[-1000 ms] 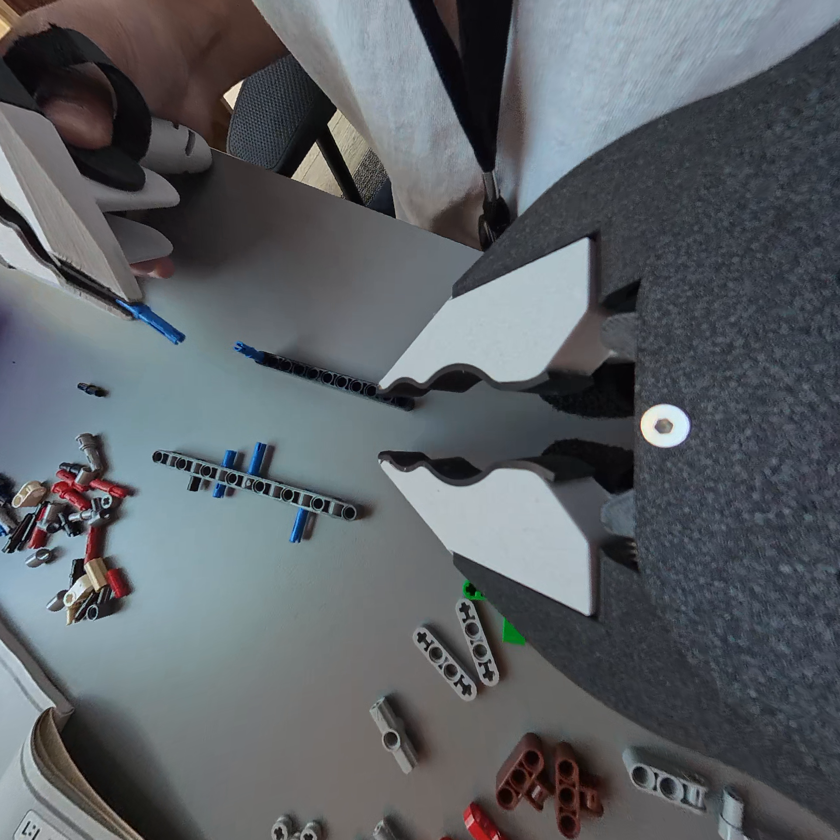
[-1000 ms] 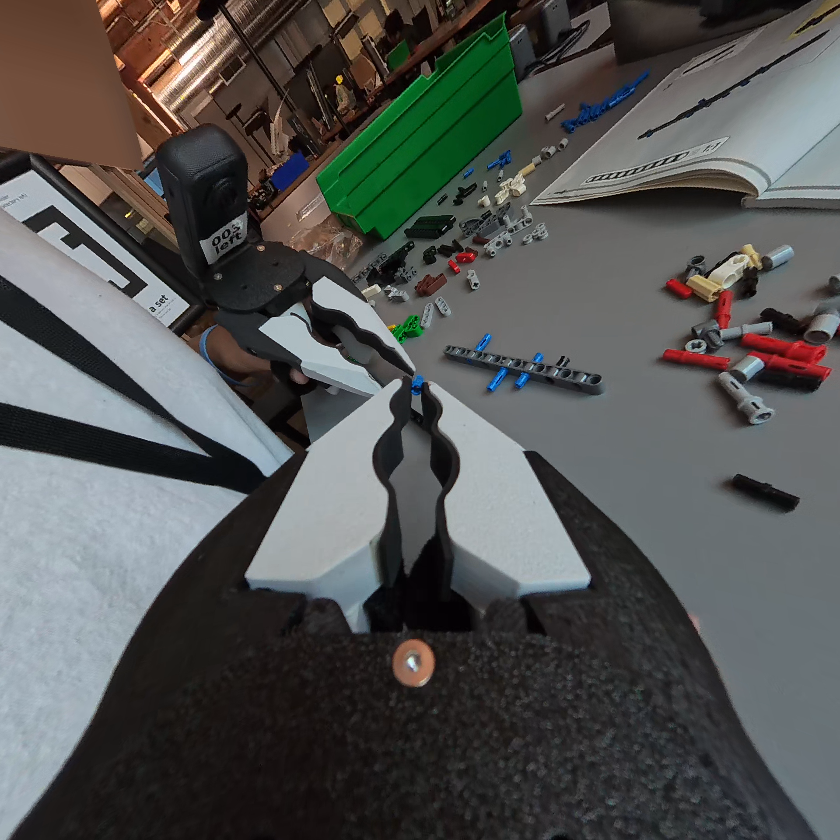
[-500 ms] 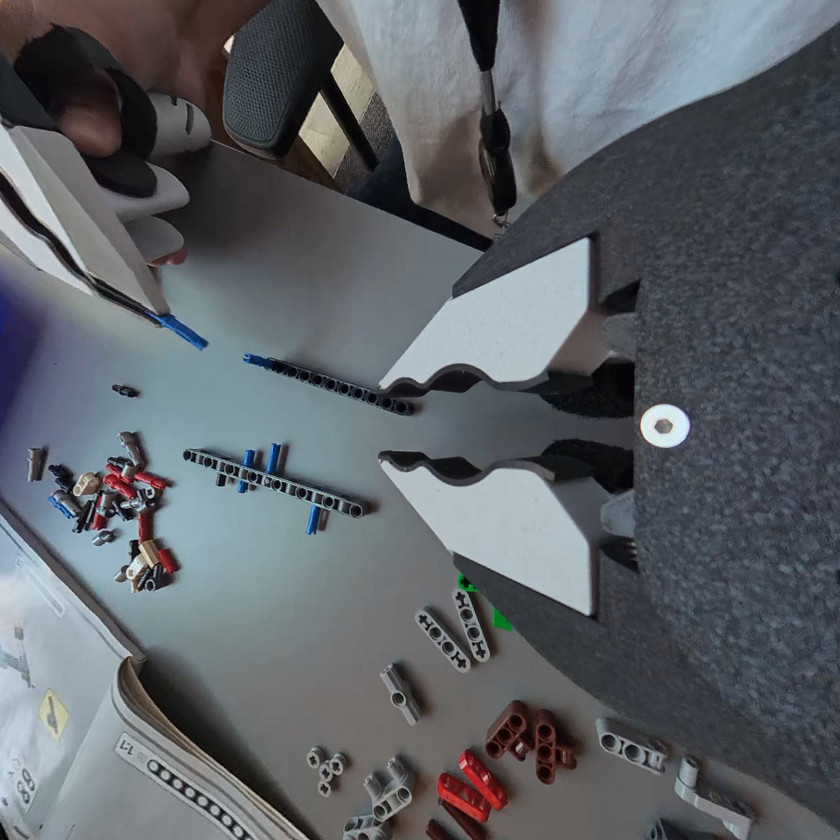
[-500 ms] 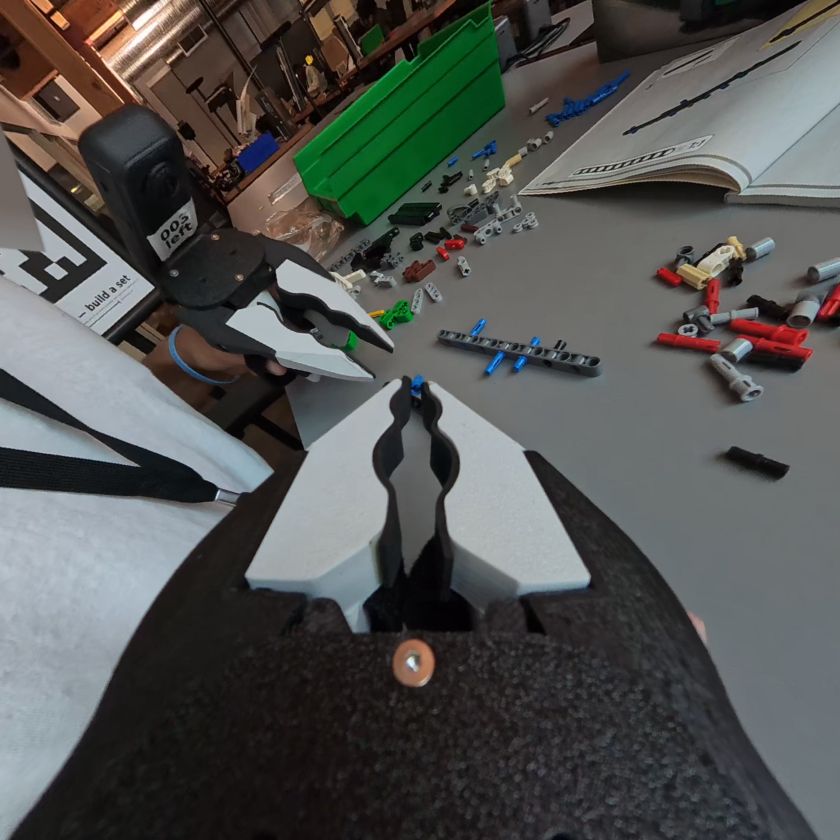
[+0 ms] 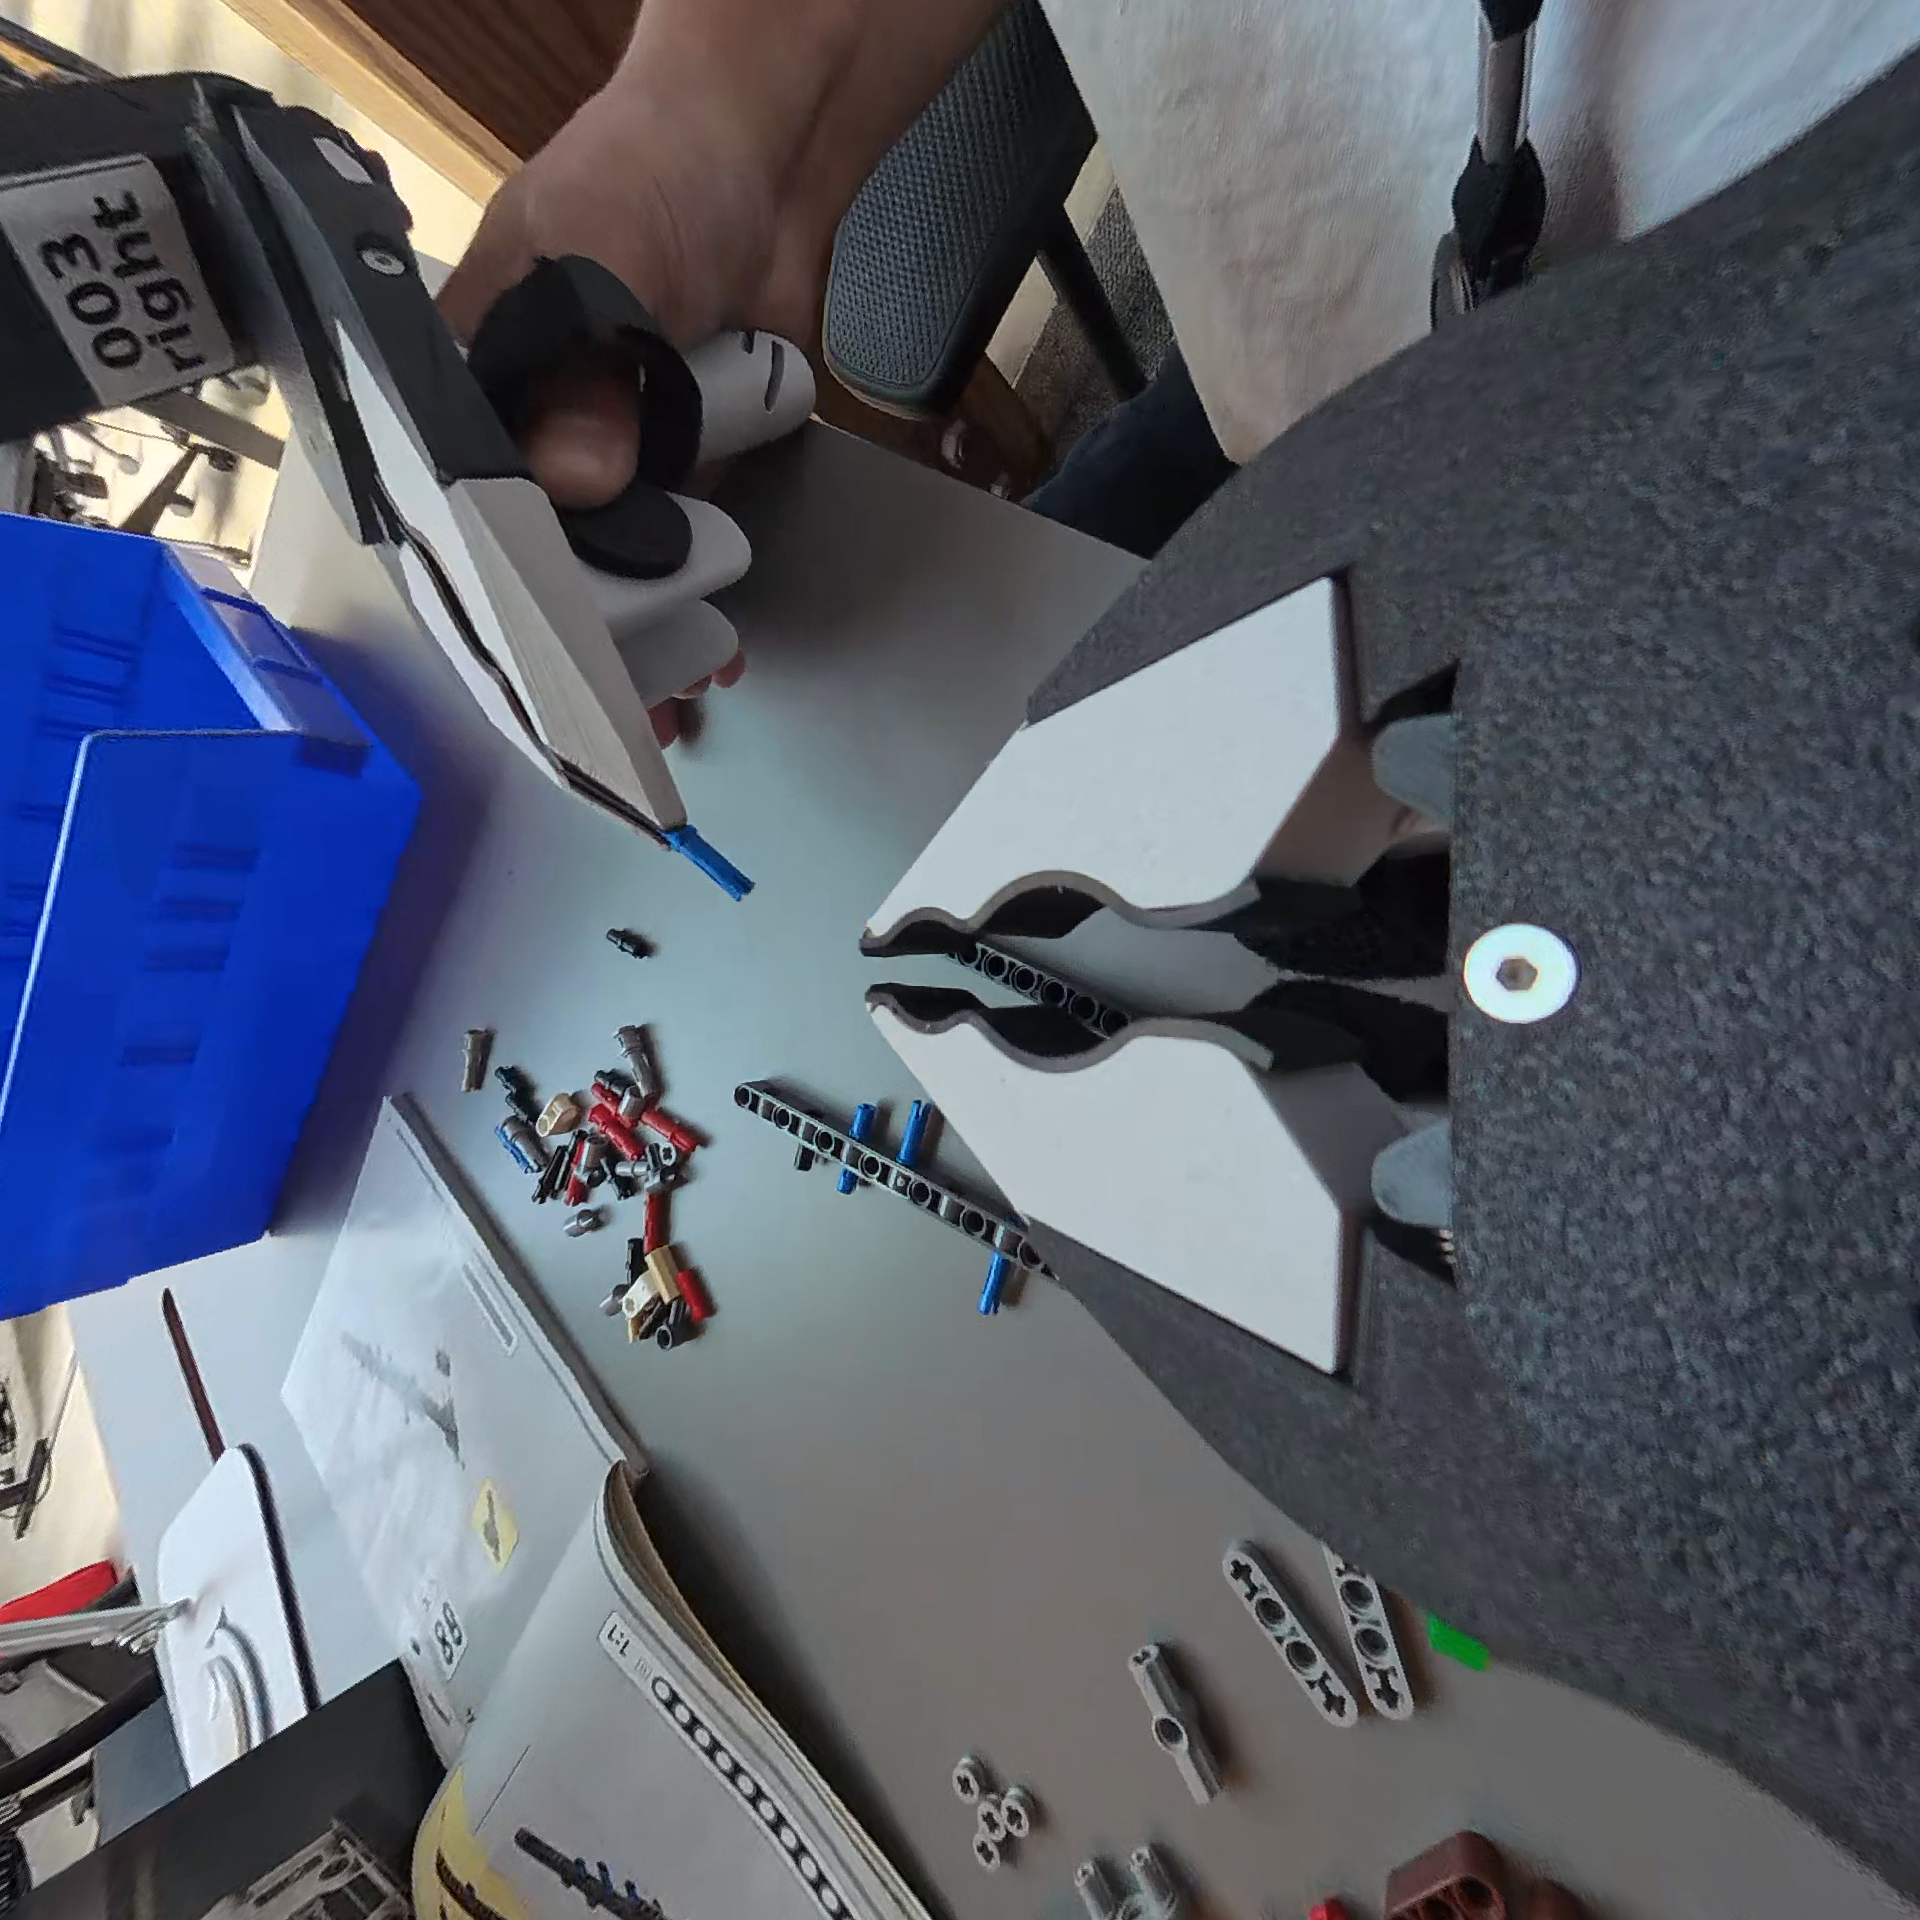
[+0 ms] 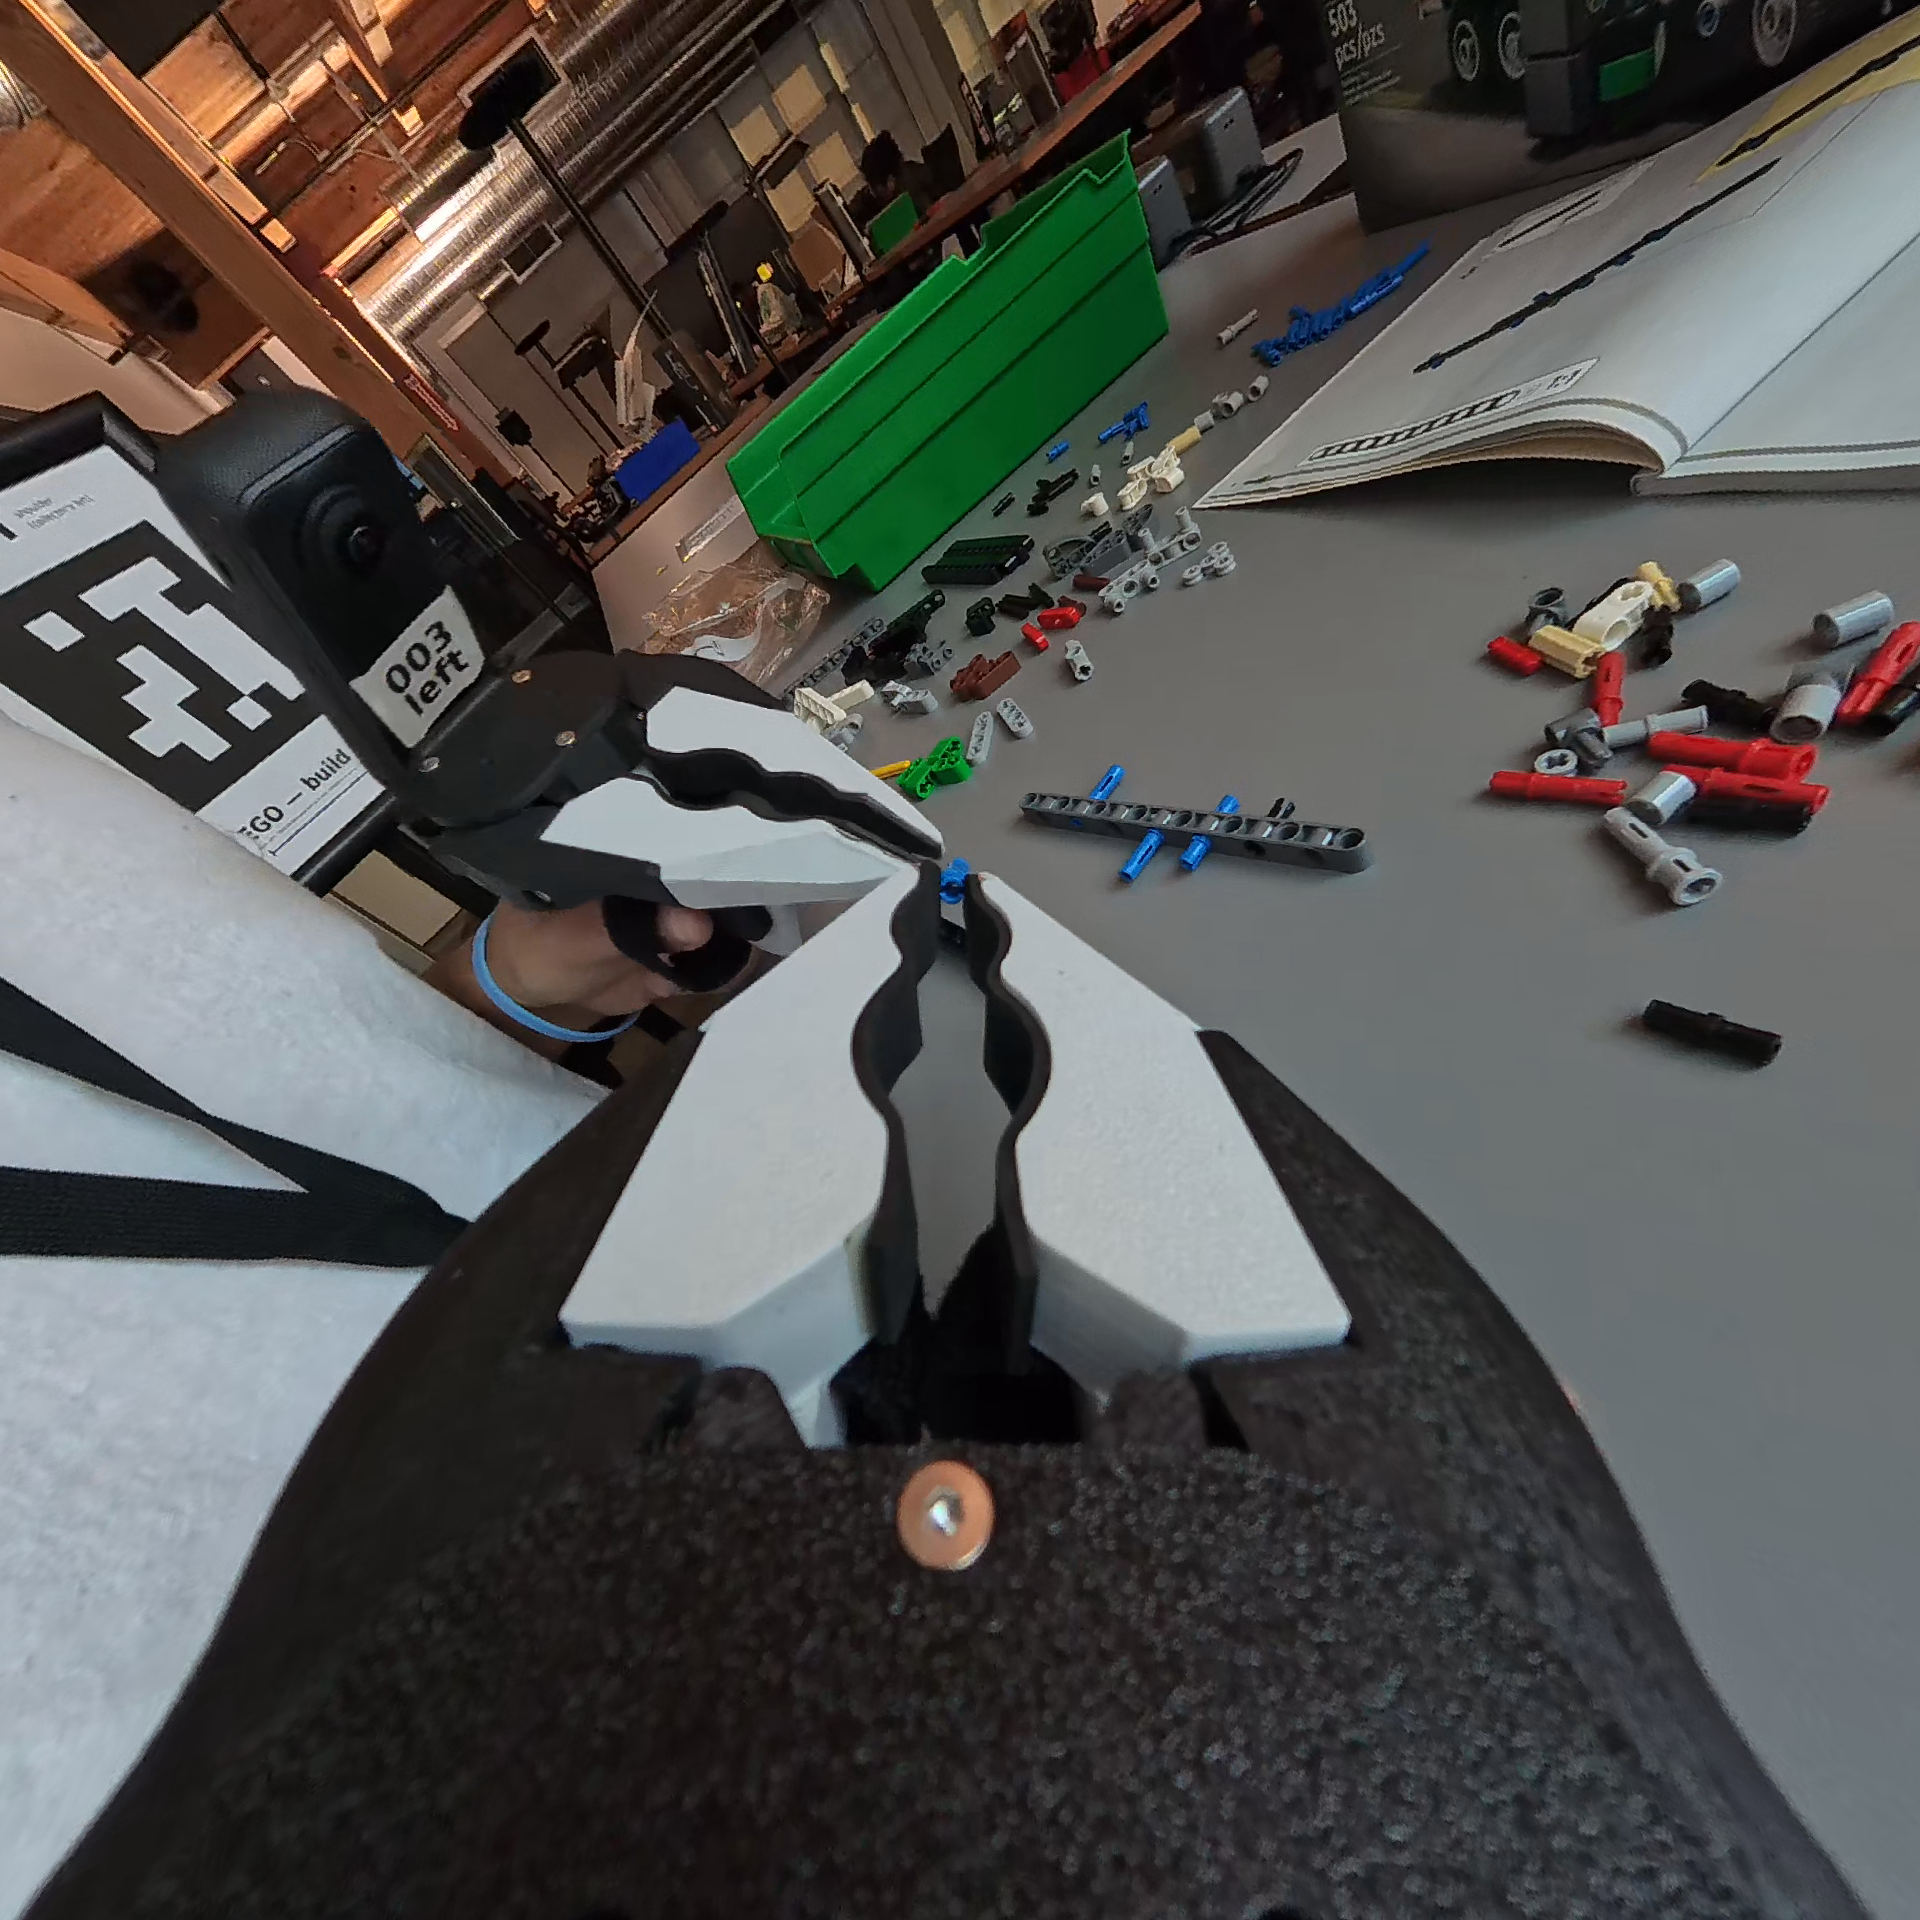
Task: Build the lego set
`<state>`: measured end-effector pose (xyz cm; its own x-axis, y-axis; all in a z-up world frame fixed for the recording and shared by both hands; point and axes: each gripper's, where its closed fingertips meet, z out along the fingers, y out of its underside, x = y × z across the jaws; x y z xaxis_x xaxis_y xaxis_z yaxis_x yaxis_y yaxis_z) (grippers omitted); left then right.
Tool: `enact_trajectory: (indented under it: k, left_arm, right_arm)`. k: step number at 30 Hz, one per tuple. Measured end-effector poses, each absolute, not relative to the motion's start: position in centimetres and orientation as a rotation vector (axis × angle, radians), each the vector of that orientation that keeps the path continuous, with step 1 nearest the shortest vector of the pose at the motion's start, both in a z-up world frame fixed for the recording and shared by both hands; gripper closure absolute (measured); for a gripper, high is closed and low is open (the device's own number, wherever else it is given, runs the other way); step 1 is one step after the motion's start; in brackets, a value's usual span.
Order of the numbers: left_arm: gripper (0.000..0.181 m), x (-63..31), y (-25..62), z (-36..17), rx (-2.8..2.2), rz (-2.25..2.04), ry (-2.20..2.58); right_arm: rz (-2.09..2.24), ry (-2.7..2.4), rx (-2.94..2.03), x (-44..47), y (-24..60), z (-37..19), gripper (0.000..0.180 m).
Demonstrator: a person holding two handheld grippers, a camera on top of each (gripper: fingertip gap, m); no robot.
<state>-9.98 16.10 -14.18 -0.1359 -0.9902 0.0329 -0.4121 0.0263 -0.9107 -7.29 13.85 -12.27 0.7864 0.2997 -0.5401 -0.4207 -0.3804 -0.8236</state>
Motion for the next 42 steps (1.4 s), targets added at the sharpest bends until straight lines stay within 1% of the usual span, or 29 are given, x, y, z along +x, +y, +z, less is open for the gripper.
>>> enact_trajectory:
  k: [3, 20, 42]
  left_arm:
    - [0.176, -10.1, 16.5, -13.5, -1.451, -1.131, 1.577]
    - [0.172, -10.4, 15.8, -15.0, -1.470, -1.090, 1.688]
    - [0.172, -11.0, 16.5, -15.1, -1.474, -1.064, 1.685]
  right_arm:
    - [0.771, 0.088, -1.804, -7.4, 13.8, -12.2, 0.177]
    - [0.772, 0.088, -1.788, -7.3, 13.7, -12.0, 0.177]
    - [0.775, 0.092, -1.795, -7.4, 13.8, -12.1, 0.177]
